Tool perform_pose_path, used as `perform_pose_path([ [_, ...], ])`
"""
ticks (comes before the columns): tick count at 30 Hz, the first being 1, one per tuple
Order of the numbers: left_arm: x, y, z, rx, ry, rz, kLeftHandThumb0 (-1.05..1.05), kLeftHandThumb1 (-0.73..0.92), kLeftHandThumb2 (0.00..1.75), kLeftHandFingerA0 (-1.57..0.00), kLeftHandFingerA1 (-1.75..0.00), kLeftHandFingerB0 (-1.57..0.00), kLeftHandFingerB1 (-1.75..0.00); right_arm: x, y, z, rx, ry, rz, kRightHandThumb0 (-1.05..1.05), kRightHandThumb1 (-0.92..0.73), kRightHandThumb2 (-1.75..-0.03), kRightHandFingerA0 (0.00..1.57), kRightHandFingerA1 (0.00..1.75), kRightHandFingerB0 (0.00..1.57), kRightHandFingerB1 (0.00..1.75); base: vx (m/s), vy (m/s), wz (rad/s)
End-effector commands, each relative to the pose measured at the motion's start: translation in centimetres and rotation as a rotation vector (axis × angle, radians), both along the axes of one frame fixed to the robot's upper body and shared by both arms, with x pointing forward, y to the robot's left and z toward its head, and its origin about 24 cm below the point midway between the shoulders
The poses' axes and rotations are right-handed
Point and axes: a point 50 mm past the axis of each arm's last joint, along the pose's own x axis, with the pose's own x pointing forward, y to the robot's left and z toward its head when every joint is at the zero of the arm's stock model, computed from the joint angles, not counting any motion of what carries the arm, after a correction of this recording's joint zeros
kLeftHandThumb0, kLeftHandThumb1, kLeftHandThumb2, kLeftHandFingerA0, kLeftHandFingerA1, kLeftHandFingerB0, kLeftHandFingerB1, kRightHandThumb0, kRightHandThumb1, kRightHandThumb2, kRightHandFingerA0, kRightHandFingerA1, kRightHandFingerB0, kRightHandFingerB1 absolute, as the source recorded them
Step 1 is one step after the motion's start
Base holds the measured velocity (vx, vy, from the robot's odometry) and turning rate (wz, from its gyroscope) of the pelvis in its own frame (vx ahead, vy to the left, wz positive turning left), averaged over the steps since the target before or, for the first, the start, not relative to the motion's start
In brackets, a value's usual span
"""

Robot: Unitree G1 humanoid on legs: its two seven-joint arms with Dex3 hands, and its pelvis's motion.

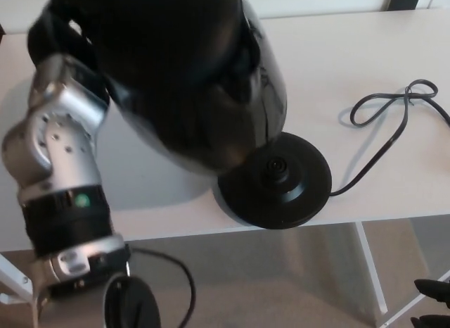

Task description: The robot walk towards a table in front and uses its left hand to pick up the pot from the base and places it on the table

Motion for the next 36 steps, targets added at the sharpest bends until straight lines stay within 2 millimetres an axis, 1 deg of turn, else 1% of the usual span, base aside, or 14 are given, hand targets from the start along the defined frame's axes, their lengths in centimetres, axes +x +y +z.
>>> perform_pose_path([
  [1,0.5,1.1,3.5,-0.099,-0.079,-0.04,-0.2,0.83,0.69,-0.88,-1.61,-0.6,-0.9,0.1,-1.0,0.1,-0.04,0.024,-0.017,-0.45,-0.64,-0.6,0.69,0.47,0.55,0.42,0.0,0.0,0.0],
  [4,0.7,2.8,2.8,-0.062,-0.048,0.004,-0.18,0.83,0.68,-0.85,-1.64,-0.63,-0.94,0.0,-1.0,0.1,-0.043,0.021,-0.019,-0.44,-0.64,-0.6,0.69,0.47,0.55,0.42,0.0,0.0,0.0],
  [7,0.8,3.4,2.5,-0.036,-0.029,0.028,-0.18,0.82,0.67,-0.84,-1.65,-0.65,-0.95,0.0,-1.0,0.1,-0.04,0.018,-0.021,-0.43,-0.64,-0.6,0.69,0.47,0.56,0.42,0.0,0.0,0.0],
  [8,0.9,3.8,2.2,-0.02,-0.023,0.036,-0.14,0.83,0.64,-0.83,-1.73,-0.64,-0.98,0.0,-1.0,0.0,-0.039,0.02,-0.021,-0.42,-0.64,-0.6,0.69,0.47,0.56,0.42,0.0,0.0,0.0],
  [13,0.9,5.8,0.4,0.113,0.029,0.084,-0.13,0.83,0.63,-0.8,-1.75,-0.64,-1.02,0.0,-0.9,-0.1,-0.034,0.023,-0.021,-0.41,-0.64,-0.59,0.69,0.47,0.56,0.42,0.0,0.0,0.0],
  [14,0.9,6.1,0.1,0.132,0.039,0.087,-0.13,0.75,0.71,-1.01,-1.67,-0.6,-0.99,0.0,-0.9,0.0,-0.036,0.021,-0.019,-0.42,-0.64,-0.59,0.7,0.48,0.56,0.42,0.0,0.0,0.0],
  [15,0.9,6.5,-0.2,0.148,0.049,0.09,-0.14,0.82,0.65,-0.79,-1.75,-0.64,-1.08,0.1,-0.9,0.0,-0.041,0.021,-0.014,-0.43,-0.64,-0.6,0.7,0.48,0.56,0.42,0.0,0.0,0.0],
  [18,0.7,7.3,-1.2,0.187,0.069,0.095,-0.12,0.8,0.66,-0.79,-1.75,-0.64,-1.11,0.1,-0.9,0.1,-0.044,0.021,-0.009,-0.42,-0.64,-0.6,0.71,0.48,0.56,0.42,0.0,0.0,0.0],
  [25,0.5,8.0,-2.8,0.235,0.099,0.101,-0.13,0.79,0.64,-0.82,-1.73,-0.65,-1.1,0.3,-1.0,0.1,-0.045,0.022,-0.016,-0.44,-0.64,-0.6,0.7,0.48,0.56,0.42,0.0,0.0,0.0],
  [28,0.5,7.9,-3.2,0.257,0.108,0.102,-0.11,0.77,0.65,-0.89,-1.71,-0.66,-1.07,0.2,-0.9,0.0,-0.042,0.021,-0.017,-0.43,-0.64,-0.6,0.71,0.48,0.57,0.42,0.0,0.0,0.0],
  [30,0.4,7.5,-3.9,0.32,0.103,0.078,-0.08,0.71,0.7,-0.93,-1.63,-0.68,-1.1,0.2,-0.8,0.0,-0.042,0.02,-0.017,-0.43,-0.65,-0.6,0.7,0.48,0.56,0.42,0.0,0.0,0.0],
  [34,0.4,7.0,-4.4,0.347,0.111,0.073,-0.1,0.7,0.71,-0.95,-1.62,-0.71,-1.14,0.4,-0.8,0.1,-0.045,0.011,-0.018,-0.41,-0.65,-0.59,0.69,0.48,0.56,0.42,0.0,0.0,0.0],
  [35,0.5,6.8,-4.6,0.361,0.118,0.073,-0.08,0.64,0.81,-0.96,-1.62,-0.75,-1.17,0.5,-0.8,0.2,-0.043,0.008,-0.019,-0.41,-0.64,-0.59,0.7,0.48,0.56,0.42,0.0,0.0,0.0],
  [36,0.5,6.7,-4.7,0.372,0.123,0.071,-0.08,0.64,0.81,-0.96,-1.62,-0.75,-1.17,0.6,-0.8,0.2,-0.044,0.009,-0.018,-0.41,-0.64,-0.59,0.7,0.48,0.56,0.42,0.0,0.0,0.0],
])
